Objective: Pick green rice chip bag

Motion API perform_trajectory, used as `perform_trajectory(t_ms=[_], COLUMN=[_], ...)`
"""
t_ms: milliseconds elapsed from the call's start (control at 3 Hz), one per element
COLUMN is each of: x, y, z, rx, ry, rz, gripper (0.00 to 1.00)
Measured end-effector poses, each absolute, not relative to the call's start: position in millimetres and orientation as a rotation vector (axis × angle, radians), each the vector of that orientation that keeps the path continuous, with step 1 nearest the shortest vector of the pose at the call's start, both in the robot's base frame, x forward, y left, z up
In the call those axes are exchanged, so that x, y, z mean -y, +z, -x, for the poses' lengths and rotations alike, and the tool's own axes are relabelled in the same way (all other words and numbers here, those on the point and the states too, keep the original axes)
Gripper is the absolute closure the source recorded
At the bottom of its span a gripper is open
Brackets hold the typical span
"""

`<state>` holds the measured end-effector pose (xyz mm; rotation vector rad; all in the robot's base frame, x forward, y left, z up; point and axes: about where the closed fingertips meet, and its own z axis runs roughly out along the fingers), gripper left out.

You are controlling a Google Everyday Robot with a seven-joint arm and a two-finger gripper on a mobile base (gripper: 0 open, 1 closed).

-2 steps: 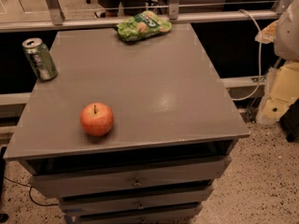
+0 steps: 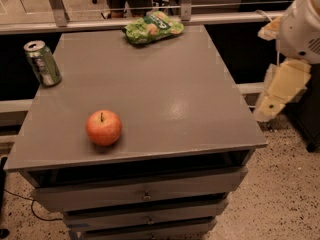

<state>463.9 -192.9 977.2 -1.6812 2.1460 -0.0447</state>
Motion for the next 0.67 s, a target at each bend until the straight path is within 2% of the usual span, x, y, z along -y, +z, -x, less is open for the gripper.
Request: perform_trajectory(t_ms=[667], x=[102], y=[980], z=[-573], rx=[-1.895], ry=[0.165], rz=[1.518], gripper=[0.00])
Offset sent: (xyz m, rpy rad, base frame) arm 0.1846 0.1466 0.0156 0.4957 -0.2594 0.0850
